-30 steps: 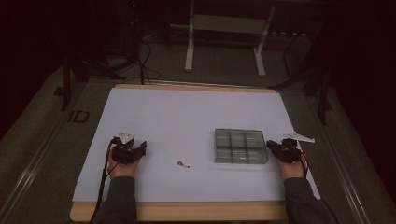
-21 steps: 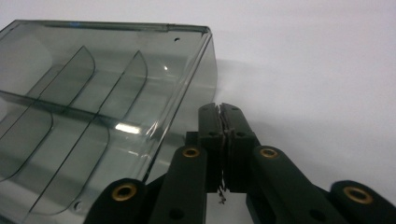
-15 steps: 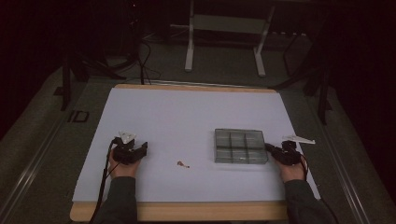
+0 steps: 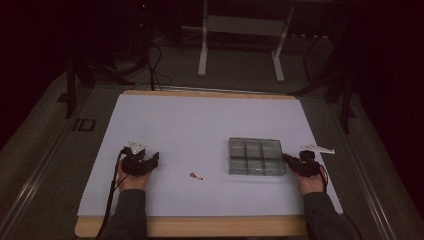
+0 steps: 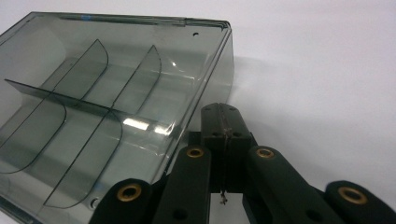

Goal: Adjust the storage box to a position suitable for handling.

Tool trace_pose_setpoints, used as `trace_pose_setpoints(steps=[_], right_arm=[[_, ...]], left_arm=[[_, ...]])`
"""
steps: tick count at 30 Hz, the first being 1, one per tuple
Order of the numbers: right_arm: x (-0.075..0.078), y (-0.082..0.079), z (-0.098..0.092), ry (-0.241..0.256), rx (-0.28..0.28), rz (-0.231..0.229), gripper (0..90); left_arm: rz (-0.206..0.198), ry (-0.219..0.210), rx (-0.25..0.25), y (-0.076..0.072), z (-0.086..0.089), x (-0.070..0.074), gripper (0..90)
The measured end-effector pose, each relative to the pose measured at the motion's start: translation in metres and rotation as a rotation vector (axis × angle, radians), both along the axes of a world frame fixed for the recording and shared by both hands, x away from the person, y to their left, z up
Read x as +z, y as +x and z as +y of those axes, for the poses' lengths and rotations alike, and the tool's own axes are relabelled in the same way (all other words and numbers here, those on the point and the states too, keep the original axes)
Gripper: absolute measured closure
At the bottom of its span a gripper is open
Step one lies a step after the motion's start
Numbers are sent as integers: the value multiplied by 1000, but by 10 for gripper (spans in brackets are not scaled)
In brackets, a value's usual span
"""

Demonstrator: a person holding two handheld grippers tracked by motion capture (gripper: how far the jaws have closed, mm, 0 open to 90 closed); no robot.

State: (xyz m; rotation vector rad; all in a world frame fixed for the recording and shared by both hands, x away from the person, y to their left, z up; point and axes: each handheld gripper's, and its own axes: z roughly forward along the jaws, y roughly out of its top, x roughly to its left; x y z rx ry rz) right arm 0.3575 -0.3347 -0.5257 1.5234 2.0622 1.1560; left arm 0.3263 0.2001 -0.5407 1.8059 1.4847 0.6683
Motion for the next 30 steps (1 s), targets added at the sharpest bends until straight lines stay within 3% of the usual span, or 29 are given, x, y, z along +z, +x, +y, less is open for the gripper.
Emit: trace_pose_setpoints(steps=[17,30], right_arm=[[0,8,25,-20,72,-11,900],[-1,9,38,-22,114,-15,900]], left_arm=[[-3,12,-75,0,-10,0,491],[-10,-6,-120,-2,-13,2,511]])
